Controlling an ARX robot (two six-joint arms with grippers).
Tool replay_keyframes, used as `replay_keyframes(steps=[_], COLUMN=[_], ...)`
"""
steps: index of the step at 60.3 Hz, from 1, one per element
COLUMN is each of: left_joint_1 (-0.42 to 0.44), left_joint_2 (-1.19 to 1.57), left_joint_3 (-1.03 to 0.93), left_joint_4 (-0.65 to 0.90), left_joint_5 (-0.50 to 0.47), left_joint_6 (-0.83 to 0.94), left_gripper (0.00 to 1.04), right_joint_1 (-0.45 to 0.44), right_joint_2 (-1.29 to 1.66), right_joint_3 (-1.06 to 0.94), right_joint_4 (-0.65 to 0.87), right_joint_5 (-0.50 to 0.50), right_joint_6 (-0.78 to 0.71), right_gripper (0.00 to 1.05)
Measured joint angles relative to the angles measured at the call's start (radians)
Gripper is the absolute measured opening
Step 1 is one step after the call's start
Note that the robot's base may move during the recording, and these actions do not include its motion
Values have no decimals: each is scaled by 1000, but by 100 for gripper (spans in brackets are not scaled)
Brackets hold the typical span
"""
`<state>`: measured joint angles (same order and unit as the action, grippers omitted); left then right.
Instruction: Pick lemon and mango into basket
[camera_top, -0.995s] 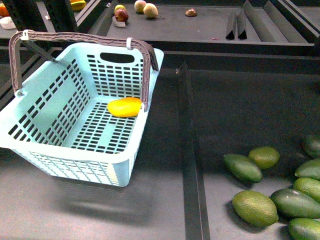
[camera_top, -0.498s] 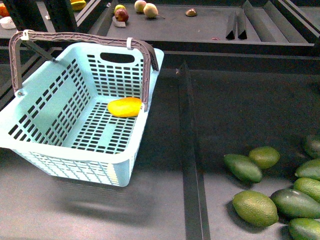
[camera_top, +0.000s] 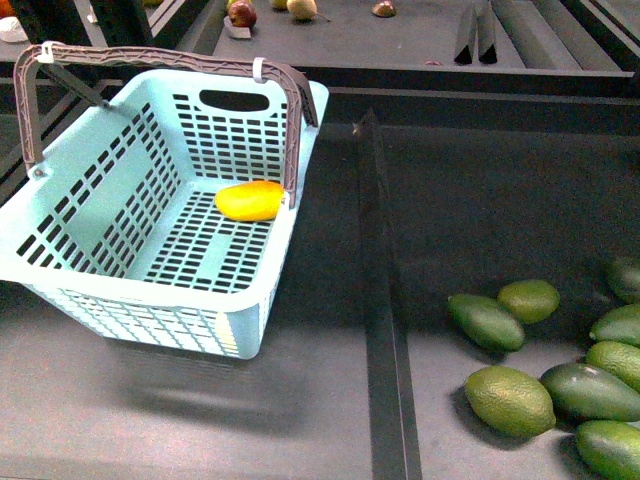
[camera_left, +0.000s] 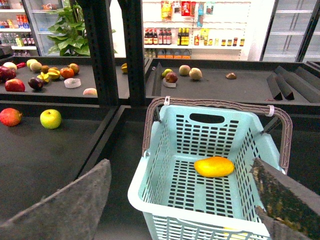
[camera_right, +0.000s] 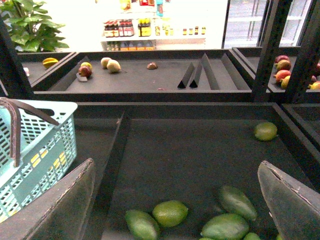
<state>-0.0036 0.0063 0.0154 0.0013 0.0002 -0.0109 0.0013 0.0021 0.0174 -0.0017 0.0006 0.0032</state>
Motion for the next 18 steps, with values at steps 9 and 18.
replay_keyframes(steps=[9, 18], left_joint_1=[0, 0], left_joint_2=[0, 0], left_joint_3=[0, 0], left_joint_4=[0, 0], left_joint_5=[0, 0], left_joint_6=[2, 2], left_gripper=[98, 98], right_joint_1=[0, 0], right_joint_2=[0, 0], right_joint_3=[0, 0], right_joint_4=[0, 0], right_joint_5=[0, 0], right_joint_6=[0, 0], right_gripper=[96, 96])
